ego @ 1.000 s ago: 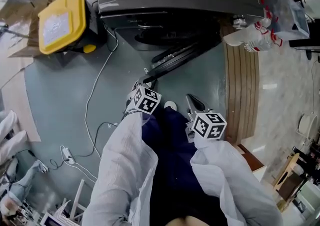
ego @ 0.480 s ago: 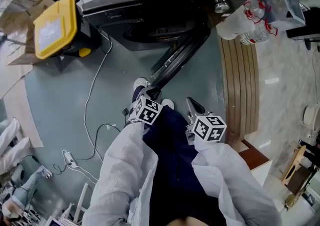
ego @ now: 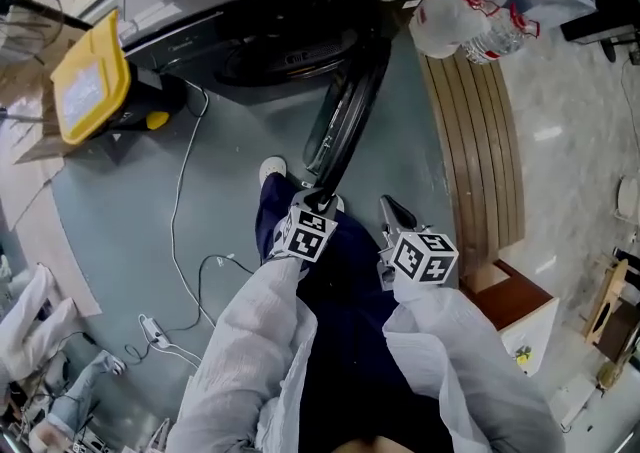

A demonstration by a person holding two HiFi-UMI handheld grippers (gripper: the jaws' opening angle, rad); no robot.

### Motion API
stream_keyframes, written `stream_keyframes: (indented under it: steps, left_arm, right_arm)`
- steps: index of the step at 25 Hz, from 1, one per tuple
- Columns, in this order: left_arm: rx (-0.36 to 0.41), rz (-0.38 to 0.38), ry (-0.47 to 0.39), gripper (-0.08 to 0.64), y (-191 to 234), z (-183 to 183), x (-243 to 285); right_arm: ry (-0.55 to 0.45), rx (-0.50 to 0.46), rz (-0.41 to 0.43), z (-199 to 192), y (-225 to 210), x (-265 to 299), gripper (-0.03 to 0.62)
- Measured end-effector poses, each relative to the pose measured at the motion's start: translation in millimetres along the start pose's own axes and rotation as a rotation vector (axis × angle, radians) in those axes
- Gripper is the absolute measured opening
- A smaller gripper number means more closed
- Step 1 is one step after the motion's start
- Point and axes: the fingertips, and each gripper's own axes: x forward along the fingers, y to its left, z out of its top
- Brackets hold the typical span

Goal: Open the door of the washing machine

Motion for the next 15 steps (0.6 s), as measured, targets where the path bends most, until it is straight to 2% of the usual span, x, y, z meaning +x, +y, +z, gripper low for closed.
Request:
stream_keyframes:
  steps: [6, 15]
  left_arm:
    - [-0.016, -0.054, 0.04, 0.117, -40, 5, 20]
    - [-0.061, -0.103, 0.091, 0.129, -95, 18, 51]
  right_arm:
    - [-0.037, 0.066, -0.07, -1, -37, -20, 0.009]
    - [-0.133, 0.225, -0.203, -7, -83, -53, 0.009]
